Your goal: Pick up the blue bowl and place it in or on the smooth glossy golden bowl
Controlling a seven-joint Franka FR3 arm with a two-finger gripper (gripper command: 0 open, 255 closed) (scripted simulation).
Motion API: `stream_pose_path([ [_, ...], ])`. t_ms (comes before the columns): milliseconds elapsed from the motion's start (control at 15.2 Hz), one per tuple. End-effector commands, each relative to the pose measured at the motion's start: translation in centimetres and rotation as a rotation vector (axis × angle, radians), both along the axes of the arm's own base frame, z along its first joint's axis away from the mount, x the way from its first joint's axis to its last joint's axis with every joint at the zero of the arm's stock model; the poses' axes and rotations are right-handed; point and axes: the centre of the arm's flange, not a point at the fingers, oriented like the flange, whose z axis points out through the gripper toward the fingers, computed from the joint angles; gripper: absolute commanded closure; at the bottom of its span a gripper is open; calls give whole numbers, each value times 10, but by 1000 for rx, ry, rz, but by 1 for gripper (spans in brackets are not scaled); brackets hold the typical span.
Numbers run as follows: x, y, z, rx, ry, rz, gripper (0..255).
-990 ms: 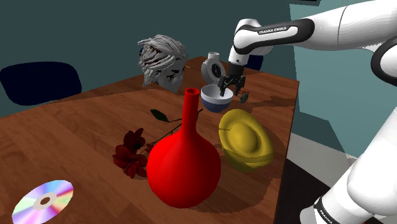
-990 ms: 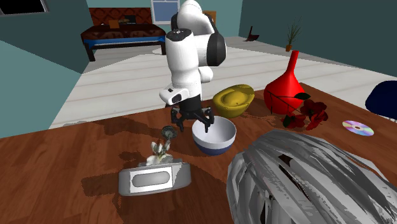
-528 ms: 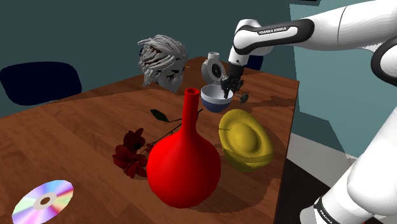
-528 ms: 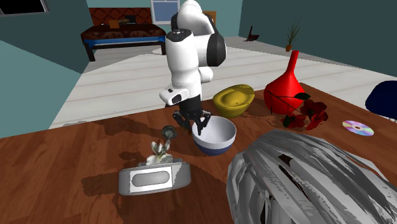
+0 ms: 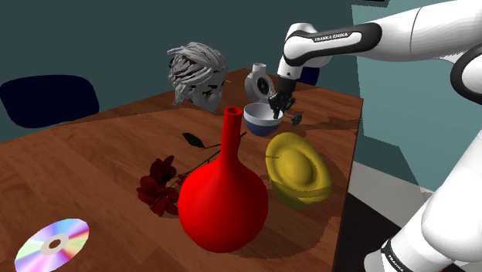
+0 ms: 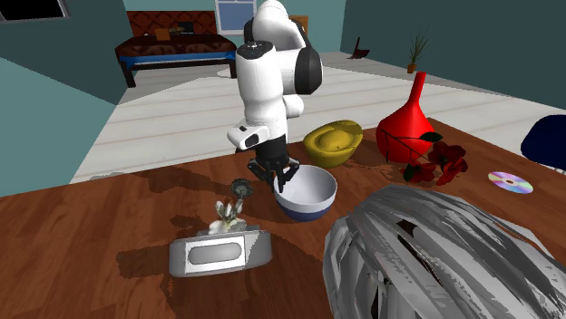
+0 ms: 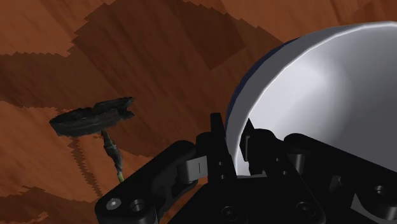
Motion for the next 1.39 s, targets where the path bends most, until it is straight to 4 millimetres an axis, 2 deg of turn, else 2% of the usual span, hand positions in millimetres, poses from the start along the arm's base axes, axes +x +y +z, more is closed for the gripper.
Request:
stream_pose_path([
  [0,0,0,5,0,1,0,255],
  [1320,0,0,110,0,1,0,255],
])
